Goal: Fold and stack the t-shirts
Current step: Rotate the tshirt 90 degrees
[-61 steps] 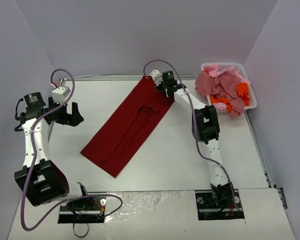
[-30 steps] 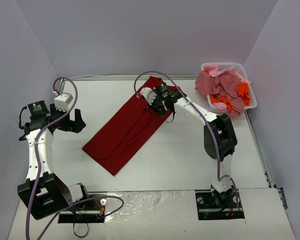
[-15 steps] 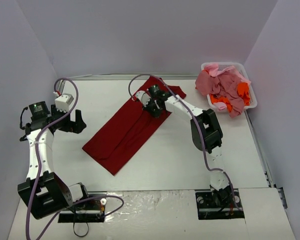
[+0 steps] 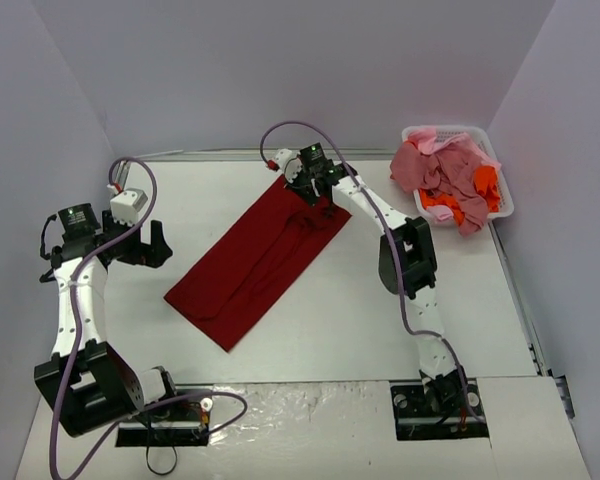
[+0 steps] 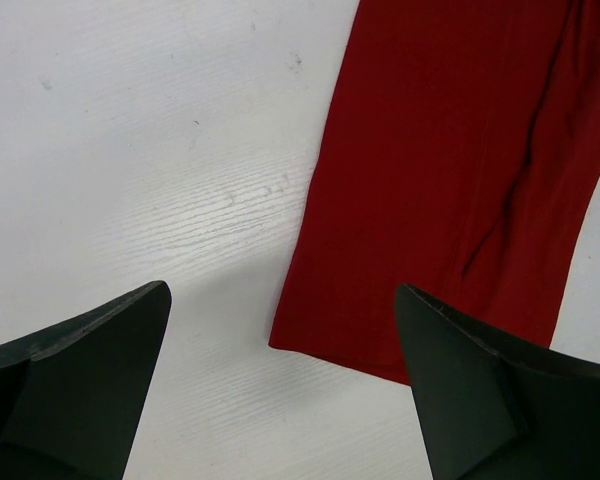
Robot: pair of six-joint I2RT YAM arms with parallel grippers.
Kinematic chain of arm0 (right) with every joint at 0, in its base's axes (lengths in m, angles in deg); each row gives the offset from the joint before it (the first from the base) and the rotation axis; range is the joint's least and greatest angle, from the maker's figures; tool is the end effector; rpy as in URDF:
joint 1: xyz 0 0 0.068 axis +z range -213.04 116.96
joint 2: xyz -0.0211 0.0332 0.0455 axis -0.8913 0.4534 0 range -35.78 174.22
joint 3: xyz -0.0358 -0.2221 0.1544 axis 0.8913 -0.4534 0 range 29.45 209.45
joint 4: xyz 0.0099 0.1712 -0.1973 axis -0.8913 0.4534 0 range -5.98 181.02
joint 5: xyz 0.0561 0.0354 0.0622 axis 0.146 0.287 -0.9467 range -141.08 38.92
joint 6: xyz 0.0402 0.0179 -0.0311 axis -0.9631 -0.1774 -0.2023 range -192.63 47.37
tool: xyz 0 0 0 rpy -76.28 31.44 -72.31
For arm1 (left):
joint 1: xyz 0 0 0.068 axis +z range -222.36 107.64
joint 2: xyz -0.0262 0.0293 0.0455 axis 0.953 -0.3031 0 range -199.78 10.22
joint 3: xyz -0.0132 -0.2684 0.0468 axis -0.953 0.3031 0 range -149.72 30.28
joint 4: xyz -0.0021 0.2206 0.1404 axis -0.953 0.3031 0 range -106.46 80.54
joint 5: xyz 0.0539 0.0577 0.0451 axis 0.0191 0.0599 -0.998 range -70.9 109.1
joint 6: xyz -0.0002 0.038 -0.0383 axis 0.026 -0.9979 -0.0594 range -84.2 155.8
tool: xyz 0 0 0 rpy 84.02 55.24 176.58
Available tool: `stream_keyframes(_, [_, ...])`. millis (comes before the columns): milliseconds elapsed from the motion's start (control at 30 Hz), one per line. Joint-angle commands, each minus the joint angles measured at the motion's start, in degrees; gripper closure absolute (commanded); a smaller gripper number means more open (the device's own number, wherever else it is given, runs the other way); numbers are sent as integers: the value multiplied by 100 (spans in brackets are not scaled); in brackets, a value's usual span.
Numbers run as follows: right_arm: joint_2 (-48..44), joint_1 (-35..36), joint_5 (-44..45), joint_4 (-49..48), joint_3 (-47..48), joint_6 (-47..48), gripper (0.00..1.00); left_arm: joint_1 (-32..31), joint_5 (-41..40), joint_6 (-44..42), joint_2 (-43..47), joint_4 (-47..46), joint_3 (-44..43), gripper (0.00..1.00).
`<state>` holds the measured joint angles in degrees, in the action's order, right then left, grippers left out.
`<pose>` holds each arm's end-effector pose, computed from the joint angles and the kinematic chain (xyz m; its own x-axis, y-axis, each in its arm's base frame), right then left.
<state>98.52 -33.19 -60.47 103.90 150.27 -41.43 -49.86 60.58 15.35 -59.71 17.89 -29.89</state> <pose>0.4723 0.2776 0.2437 -0.0923 -0.6424 -0.7608 -0.7682 0.5321 -0.3560 0.2431 0.0752 0.3089 -0.5492 0.0558 -0.8338 0.3677 0.9122 -0.1811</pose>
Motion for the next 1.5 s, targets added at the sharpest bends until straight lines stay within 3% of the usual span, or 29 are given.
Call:
stream_keyframes(0, [614, -250, 464, 192, 205, -149, 100, -27, 36, -82, 23, -78, -22, 6])
stream_keyframes(433, [852, -594, 376, 183, -23, -202, 100, -18, 45, -82, 41, -86, -22, 6])
stream_keyframes(1467, [-158, -1543, 464, 183, -427, -299, 100, -18, 168, -100, 76, -42, 4, 6])
